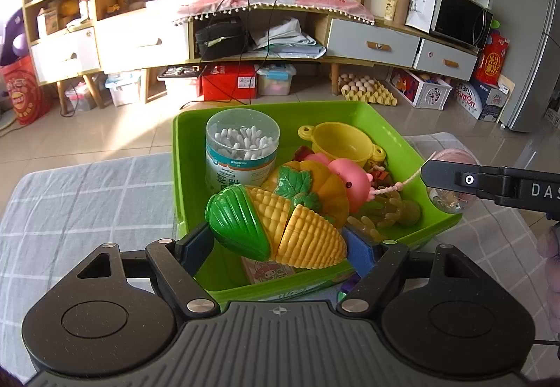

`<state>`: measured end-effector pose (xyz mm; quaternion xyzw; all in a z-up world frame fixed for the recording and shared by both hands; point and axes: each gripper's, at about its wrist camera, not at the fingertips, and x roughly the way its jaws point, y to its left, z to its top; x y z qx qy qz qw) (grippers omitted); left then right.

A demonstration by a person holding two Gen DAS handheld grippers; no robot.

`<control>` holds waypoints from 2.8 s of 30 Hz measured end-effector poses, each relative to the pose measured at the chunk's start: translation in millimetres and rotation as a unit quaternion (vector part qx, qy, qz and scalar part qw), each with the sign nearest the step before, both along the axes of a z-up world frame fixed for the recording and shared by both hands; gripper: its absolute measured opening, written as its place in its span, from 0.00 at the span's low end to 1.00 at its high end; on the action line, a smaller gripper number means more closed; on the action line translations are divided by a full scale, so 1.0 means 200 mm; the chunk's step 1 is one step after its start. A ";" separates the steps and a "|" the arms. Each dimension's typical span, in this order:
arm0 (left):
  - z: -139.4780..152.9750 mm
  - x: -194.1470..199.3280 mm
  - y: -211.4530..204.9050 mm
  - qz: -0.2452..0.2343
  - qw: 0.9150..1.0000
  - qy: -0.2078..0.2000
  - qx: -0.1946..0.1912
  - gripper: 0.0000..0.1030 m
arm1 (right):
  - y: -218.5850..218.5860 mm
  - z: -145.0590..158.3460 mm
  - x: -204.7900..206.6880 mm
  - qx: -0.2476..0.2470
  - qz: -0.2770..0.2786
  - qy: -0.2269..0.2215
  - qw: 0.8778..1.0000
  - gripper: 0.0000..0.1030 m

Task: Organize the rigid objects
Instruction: 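Carry corn and capsule ball into the green bin and open both tools, then lift left tool toward white starfish while right tool moves to purple grapes, then grasp white starfish with left tool while right tool grasps purple grapes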

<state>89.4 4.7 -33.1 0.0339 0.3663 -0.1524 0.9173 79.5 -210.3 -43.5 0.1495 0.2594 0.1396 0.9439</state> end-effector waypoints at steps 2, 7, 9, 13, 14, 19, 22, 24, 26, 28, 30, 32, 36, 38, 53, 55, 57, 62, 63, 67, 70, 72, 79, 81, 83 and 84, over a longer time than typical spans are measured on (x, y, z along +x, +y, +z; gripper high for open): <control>-0.02 0.03 0.00 -0.003 1.000 0.004 0.012 0.76 | 0.01 -0.01 0.02 -0.004 0.002 0.004 1.000 0.28; -0.07 0.09 -0.03 -0.017 0.999 0.011 0.040 0.76 | 0.07 -0.05 0.05 -0.036 0.015 0.004 0.999 0.28; -0.09 0.10 -0.03 -0.019 0.999 0.009 0.050 0.76 | 0.09 -0.06 0.06 -0.051 0.020 0.002 0.998 0.28; -0.11 0.11 -0.06 -0.027 0.998 0.008 0.056 0.76 | 0.10 -0.08 0.07 -0.061 0.023 0.004 0.998 0.28; -0.11 0.11 -0.06 -0.027 0.998 0.009 0.054 0.76 | 0.10 -0.08 0.07 -0.061 0.024 0.005 0.998 0.28; -0.11 0.11 -0.07 -0.024 0.998 0.004 0.053 0.79 | 0.10 -0.08 0.06 -0.058 0.021 -0.001 0.998 0.29; -0.11 0.09 -0.07 -0.022 0.998 -0.009 0.055 0.92 | 0.08 -0.07 0.05 -0.045 0.021 -0.007 0.999 0.54; -0.09 0.07 -0.07 -0.025 0.998 -0.023 0.052 0.95 | 0.07 -0.06 0.04 -0.036 0.019 -0.012 0.999 0.59; -0.08 0.06 -0.09 -0.028 0.998 -0.028 0.053 0.95 | 0.07 -0.05 0.03 -0.037 0.017 -0.012 0.999 0.59; -0.08 0.04 -0.09 -0.027 0.998 -0.032 0.054 0.95 | 0.07 -0.04 0.03 -0.038 0.016 -0.014 0.999 0.59; -0.07 0.03 -0.10 -0.028 0.998 -0.035 0.053 0.95 | 0.07 -0.03 0.01 -0.038 0.014 -0.015 0.999 0.59; -0.07 0.01 -0.11 -0.028 0.998 -0.038 0.050 0.95 | 0.07 -0.02 0.01 -0.037 0.014 -0.015 0.999 0.59; -0.05 -0.04 -0.12 -0.028 0.997 -0.042 0.051 0.95 | 0.06 -0.01 -0.02 -0.042 0.015 -0.014 0.999 0.59; -0.03 -0.07 -0.12 -0.027 0.997 -0.046 0.048 0.96 | 0.05 0.01 -0.04 -0.046 0.012 -0.013 0.999 0.60; -0.16 -0.38 -0.12 -0.086 0.996 -0.014 0.020 0.96 | -0.08 -0.06 -0.20 -0.070 0.019 0.007 0.997 0.67; -0.21 -0.41 -0.13 -0.102 0.994 -0.012 0.023 0.95 | -0.08 -0.09 -0.20 -0.078 0.027 0.012 0.996 0.67; -0.25 -0.43 -0.13 -0.115 0.993 -0.007 0.025 0.95 | -0.07 -0.11 -0.20 -0.087 0.032 0.016 0.996 0.68; -0.31 -0.44 -0.12 -0.140 0.990 0.005 0.020 0.92 | -0.03 -0.16 -0.17 -0.086 0.052 0.026 0.995 0.69; -0.33 -0.44 -0.12 -0.141 0.990 0.009 0.019 0.91 | -0.02 -0.17 -0.17 -0.083 0.057 0.030 0.994 0.71; -0.36 -0.43 -0.10 -0.144 0.989 0.018 0.018 0.82 | 0.04 -0.23 -0.14 -0.078 0.079 0.050 0.993 0.72; -0.36 -0.42 -0.10 -0.146 0.989 0.016 0.015 0.81 | 0.11 -0.26 -0.12 -0.083 0.096 0.062 0.990 0.73; -0.36 -0.43 -0.11 -0.149 0.989 0.013 0.017 0.81 | 0.15 -0.28 -0.11 -0.089 0.107 0.064 0.988 0.73; -0.36 -0.42 -0.13 -0.155 0.987 0.003 0.033 0.70 | 0.23 -0.31 -0.08 -0.095 0.118 0.065 0.986 0.73; -0.36 -0.42 -0.12 -0.152 0.988 0.003 0.034 0.69 | 0.24 -0.32 -0.07 -0.091 0.115 0.067 0.987 0.73; -0.35 -0.41 -0.12 -0.153 0.988 0.004 0.034 0.68 | 0.25 -0.33 -0.06 -0.089 0.113 0.069 0.987 0.73; -0.35 -0.41 -0.13 -0.156 0.987 0.004 0.037 0.68 | 0.25 -0.33 -0.06 -0.088 0.112 0.069 0.987 0.73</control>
